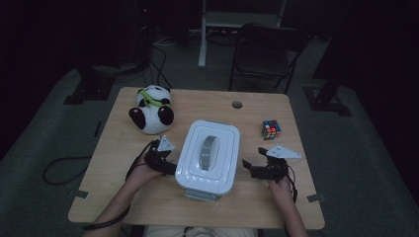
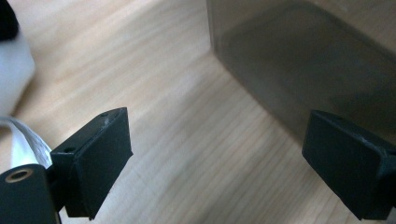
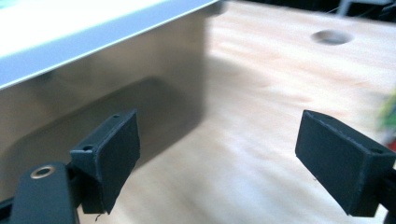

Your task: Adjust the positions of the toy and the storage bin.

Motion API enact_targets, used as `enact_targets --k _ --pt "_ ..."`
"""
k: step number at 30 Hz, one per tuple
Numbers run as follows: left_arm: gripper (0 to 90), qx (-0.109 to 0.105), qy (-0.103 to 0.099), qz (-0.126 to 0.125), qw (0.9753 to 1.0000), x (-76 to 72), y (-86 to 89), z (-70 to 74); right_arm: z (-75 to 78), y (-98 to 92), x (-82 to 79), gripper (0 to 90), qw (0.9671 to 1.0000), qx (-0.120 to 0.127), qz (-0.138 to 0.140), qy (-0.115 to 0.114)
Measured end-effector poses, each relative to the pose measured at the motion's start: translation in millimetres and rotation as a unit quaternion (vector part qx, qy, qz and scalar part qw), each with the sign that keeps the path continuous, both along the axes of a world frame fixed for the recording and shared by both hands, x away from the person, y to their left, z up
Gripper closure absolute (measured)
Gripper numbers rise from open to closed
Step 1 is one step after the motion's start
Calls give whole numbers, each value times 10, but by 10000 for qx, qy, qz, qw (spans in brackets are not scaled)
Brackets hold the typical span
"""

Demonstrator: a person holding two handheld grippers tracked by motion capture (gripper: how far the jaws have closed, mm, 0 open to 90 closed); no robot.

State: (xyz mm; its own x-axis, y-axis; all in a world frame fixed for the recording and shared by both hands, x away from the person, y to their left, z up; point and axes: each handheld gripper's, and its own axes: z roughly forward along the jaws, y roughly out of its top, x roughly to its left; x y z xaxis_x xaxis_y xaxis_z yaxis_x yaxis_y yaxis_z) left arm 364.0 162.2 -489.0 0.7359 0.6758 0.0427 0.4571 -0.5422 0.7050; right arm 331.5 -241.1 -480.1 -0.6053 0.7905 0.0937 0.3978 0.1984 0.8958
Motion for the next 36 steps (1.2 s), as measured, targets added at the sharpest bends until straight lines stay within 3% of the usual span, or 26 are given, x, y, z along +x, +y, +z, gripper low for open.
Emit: enact_targets --k 4,6,9,12,14,15,17,19,23,26,32,35,36 --pt "88 -6 71 76 9999 -22 65 -54 34 -131 78 121 9995 172 -244 -122" --pt "88 -37 146 148 9998 -30 110 -90 59 -237 157 121 9981 141 -544 -250" --pt "88 -24 160 181 9997 -40 136 -106 66 -306 227 122 9970 184 -733 -194" --pt "88 -85 210 235 9995 -63 181 -114 91 -368 326 121 9934 -4 -1142 -95" --pt "88 -82 201 282 9994 -75 219 -119 105 -435 385 121 9928 163 -1184 -105" --pt "88 -67 202 321 9993 -94 258 -121 114 -488 446 121 9893 265 -1427 -154" --pt "88 -82 200 333 9992 -110 278 -123 113 -518 480 121 9892 313 -1423 -133" --pt "88 -118 219 372 9990 -134 318 -134 95 -562 554 121 9864 290 -1613 -138" --pt "88 -256 214 441 9985 -210 416 -171 15 -643 758 121 9822 178 -1868 123" --pt "88 -292 217 488 9981 -250 470 -191 -20 -653 827 121 9825 167 -1848 173" --pt "88 -329 269 553 9976 -291 532 -232 -135 -610 1022 121 9799 -12 -1951 426" --pt "87 -379 276 590 9972 -299 546 -243 -179 -592 1082 122 9781 -61 -2011 532" --pt "83 -393 287 609 9970 -304 558 -252 -234 -565 1160 140 9759 -156 -2065 681"
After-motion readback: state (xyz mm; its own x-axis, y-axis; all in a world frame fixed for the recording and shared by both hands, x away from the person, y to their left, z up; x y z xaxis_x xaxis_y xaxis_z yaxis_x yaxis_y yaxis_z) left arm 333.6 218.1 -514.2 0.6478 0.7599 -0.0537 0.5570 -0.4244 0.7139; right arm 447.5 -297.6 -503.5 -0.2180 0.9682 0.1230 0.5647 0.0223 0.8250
